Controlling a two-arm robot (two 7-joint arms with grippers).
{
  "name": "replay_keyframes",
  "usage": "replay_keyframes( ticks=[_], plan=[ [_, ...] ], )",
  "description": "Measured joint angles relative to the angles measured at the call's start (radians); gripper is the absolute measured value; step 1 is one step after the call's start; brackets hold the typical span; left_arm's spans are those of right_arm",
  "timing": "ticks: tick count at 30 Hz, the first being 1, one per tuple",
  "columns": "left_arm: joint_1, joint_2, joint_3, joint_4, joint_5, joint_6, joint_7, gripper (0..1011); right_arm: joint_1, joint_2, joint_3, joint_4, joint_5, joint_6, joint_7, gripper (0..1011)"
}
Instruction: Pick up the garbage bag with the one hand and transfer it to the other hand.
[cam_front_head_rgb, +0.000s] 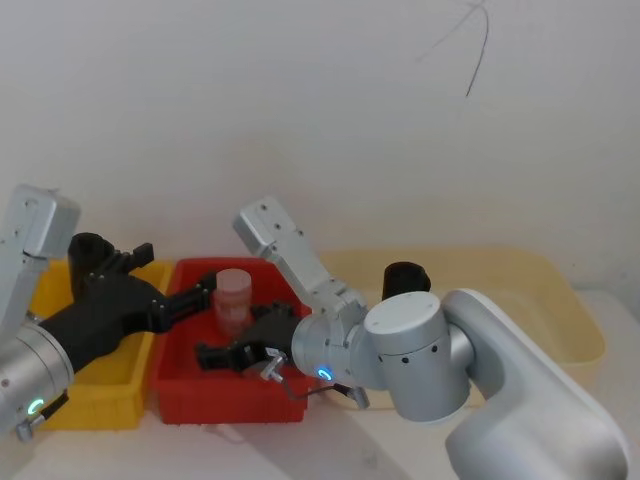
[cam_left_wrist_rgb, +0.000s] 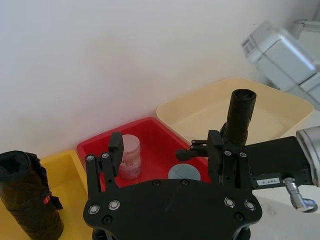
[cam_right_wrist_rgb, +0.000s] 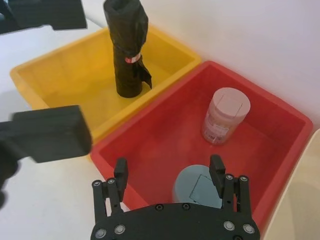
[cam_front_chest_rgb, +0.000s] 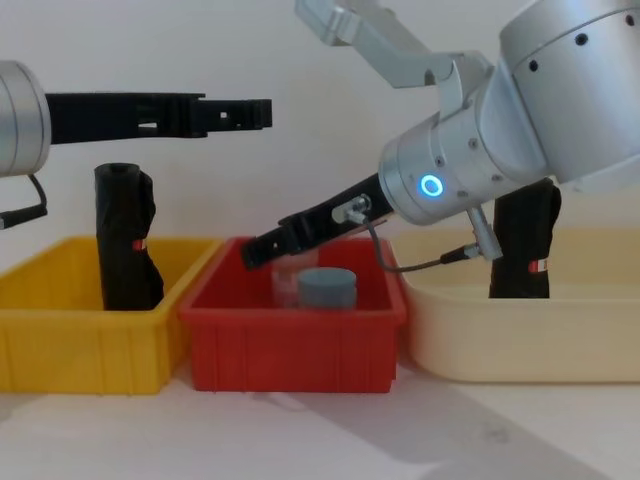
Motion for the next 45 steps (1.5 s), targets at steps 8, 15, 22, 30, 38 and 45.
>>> replay_keyframes(
  ticks=[8, 15, 22, 30, 38, 45],
  plan=[
    [0.0, 0.0, 0.0, 0.0, 0.0, 0.0, 0.0, 1002, 0.017, -0.016, 0.005, 0.047, -0.01, 0.002, -0.004, 1000],
    [0.0, 0.0, 0.0, 0.0, 0.0, 0.0, 0.0, 1001, 0.035, -0.027, 0.016, 0.085, -0.017, -0.007, -0.009, 999],
    [0.0, 0.0, 0.0, 0.0, 0.0, 0.0, 0.0, 1001, 0.047, -0.03, 0.022, 0.112, -0.023, -0.009, -0.008, 999],
    [0.0, 0.0, 0.0, 0.0, 0.0, 0.0, 0.0, 1001, 0.056, -0.022, 0.021, 0.128, -0.025, 0.001, 0.018, 1000],
    [0.0, 0.0, 0.0, 0.0, 0.0, 0.0, 0.0, 1002, 0.066, -0.017, 0.019, 0.145, -0.029, 0.007, 0.042, 1000],
    [0.0, 0.0, 0.0, 0.0, 0.0, 0.0, 0.0, 1002, 0.073, -0.018, 0.021, 0.163, -0.034, 0.005, 0.051, 1000]
  ],
)
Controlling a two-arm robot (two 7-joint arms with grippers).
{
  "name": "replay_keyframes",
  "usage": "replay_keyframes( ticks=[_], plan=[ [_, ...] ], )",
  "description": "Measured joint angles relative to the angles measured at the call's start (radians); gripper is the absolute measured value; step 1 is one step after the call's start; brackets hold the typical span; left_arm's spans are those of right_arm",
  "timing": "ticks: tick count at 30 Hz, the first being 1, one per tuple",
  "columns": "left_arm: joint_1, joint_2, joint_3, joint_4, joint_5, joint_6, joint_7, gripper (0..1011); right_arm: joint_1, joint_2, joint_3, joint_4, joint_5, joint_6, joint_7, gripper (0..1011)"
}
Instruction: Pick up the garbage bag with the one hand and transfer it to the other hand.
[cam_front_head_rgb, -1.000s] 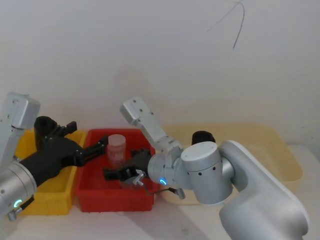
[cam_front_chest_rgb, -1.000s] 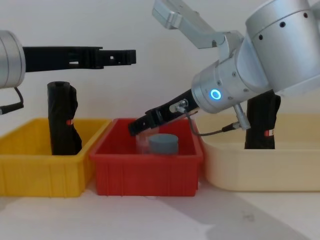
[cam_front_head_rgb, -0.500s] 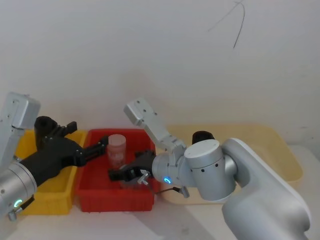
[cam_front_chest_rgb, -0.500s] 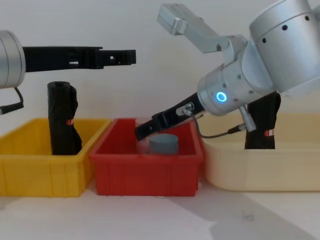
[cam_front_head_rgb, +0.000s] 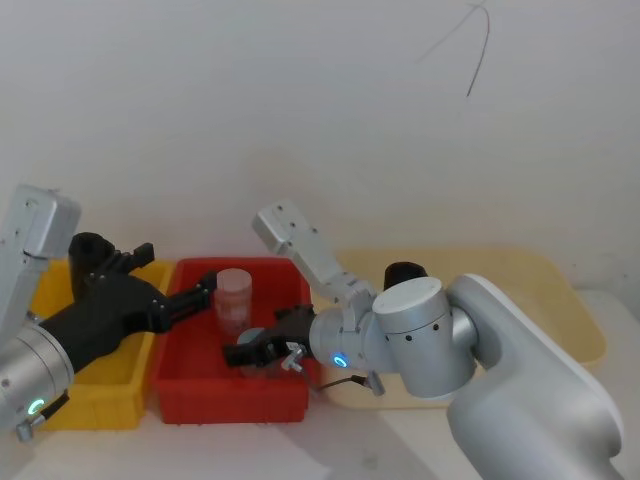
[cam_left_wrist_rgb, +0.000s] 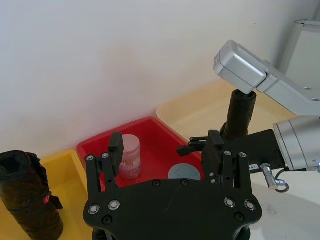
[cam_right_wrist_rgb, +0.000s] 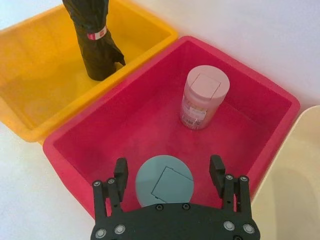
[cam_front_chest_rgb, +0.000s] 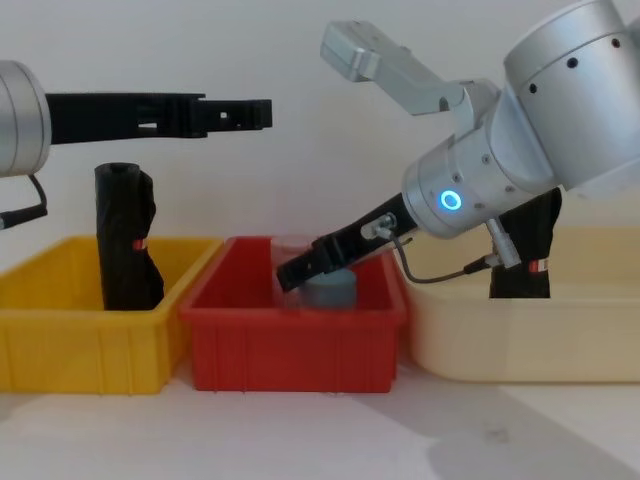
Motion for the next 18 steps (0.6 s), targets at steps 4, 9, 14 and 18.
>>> replay_keyframes(
  ticks=[4, 9, 14, 18],
  plan=[
    [0.0, 0.0, 0.0, 0.0, 0.0, 0.0, 0.0, 1002, 0.002, 0.0, 0.001, 0.007, -0.003, 0.0, 0.004, 1000],
    [0.0, 0.0, 0.0, 0.0, 0.0, 0.0, 0.0, 1001, 0.002, 0.003, -0.002, 0.01, -0.007, 0.004, 0.016, 1000],
    [0.0, 0.0, 0.0, 0.0, 0.0, 0.0, 0.0, 1001, -0.003, 0.009, -0.007, 0.004, -0.009, 0.014, 0.031, 999],
    [0.0, 0.0, 0.0, 0.0, 0.0, 0.0, 0.0, 1001, -0.009, 0.012, -0.009, -0.003, -0.009, 0.018, 0.039, 1000]
  ],
)
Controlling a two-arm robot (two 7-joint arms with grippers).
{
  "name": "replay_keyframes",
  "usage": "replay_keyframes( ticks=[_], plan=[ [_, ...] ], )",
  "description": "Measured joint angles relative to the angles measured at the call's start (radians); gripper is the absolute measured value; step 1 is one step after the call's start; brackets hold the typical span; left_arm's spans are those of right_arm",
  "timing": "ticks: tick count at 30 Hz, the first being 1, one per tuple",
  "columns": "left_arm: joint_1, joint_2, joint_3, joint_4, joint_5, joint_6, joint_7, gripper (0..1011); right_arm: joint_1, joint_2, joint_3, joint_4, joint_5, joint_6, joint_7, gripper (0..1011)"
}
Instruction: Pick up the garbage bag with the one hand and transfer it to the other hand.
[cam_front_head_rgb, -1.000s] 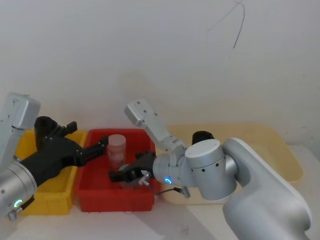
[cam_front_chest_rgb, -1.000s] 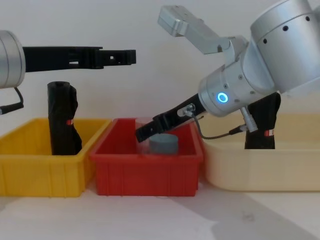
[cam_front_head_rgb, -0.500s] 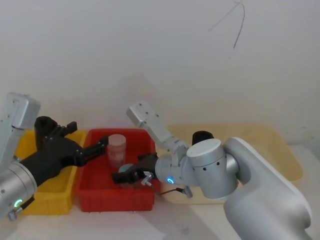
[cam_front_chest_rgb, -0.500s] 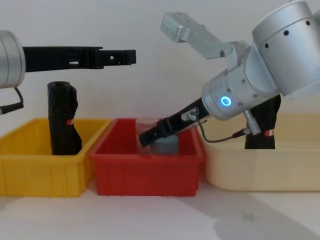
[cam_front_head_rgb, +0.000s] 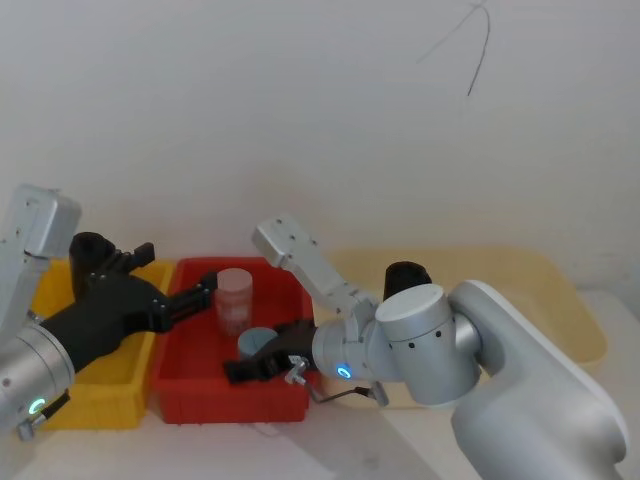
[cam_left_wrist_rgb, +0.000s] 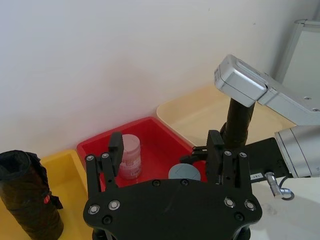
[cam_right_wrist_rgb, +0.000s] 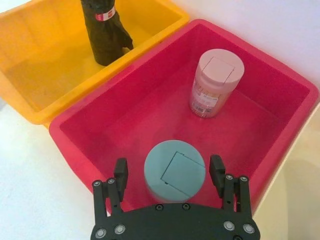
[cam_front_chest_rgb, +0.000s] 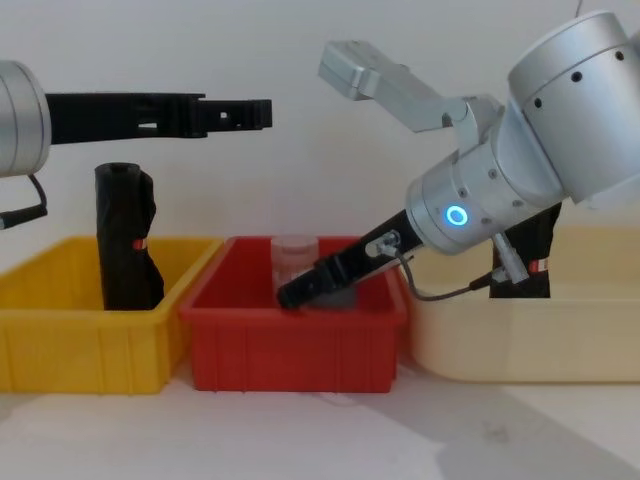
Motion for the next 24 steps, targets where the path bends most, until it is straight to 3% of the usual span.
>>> replay_keyframes(
  ticks=[6, 17, 24],
  plan=[
    [0.0, 0.0, 0.0, 0.0, 0.0, 0.0, 0.0, 1002, -0.01, 0.001, 0.005, -0.007, 0.0, -0.006, 0.008, 932],
    [0.0, 0.0, 0.0, 0.0, 0.0, 0.0, 0.0, 1002, -0.023, -0.01, 0.029, -0.018, 0.0, -0.03, -0.006, 647],
    [0.0, 0.0, 0.0, 0.0, 0.0, 0.0, 0.0, 1002, -0.037, -0.025, 0.058, -0.029, 0.001, -0.045, -0.029, 647]
  ],
)
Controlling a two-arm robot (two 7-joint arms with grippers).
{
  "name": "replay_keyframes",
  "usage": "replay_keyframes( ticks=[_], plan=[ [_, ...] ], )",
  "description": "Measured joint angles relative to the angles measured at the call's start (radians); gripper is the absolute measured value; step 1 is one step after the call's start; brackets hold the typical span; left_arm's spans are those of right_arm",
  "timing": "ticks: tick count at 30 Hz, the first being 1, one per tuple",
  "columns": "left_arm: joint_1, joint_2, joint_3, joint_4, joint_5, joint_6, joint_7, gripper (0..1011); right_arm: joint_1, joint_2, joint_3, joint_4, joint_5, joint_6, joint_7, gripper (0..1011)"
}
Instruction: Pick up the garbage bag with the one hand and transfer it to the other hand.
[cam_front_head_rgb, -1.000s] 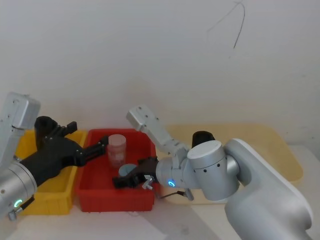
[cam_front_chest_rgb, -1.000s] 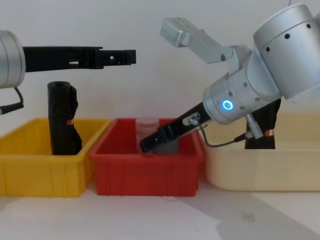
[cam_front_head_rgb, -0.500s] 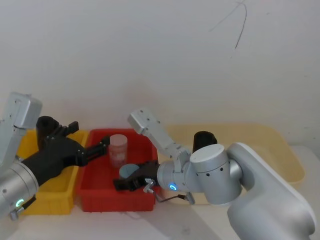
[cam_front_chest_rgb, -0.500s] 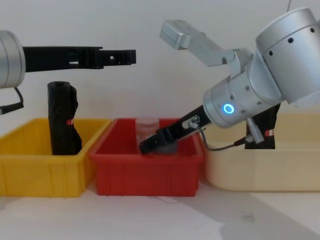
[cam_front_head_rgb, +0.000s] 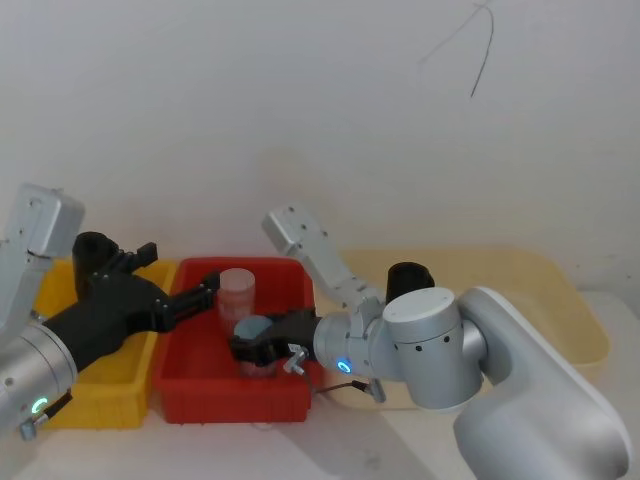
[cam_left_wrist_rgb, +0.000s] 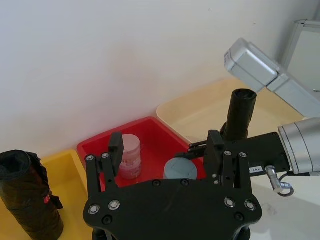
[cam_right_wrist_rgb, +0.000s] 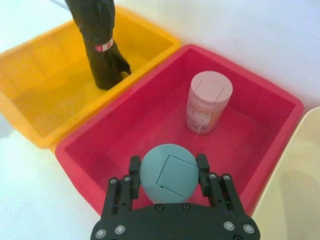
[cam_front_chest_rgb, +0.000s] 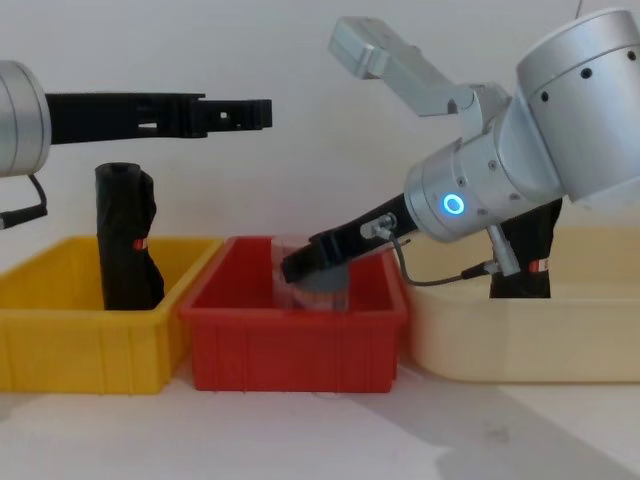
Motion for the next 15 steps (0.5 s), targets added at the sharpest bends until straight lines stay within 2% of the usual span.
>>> replay_keyframes(
  ticks=[6, 15],
  plan=[
    [0.0, 0.0, 0.0, 0.0, 0.0, 0.0, 0.0, 1002, -0.017, -0.013, 0.028, -0.017, 0.008, -0.013, -0.021, 647],
    [0.0, 0.0, 0.0, 0.0, 0.0, 0.0, 0.0, 1002, -0.039, -0.036, 0.092, -0.077, 0.03, -0.043, -0.061, 647]
  ],
)
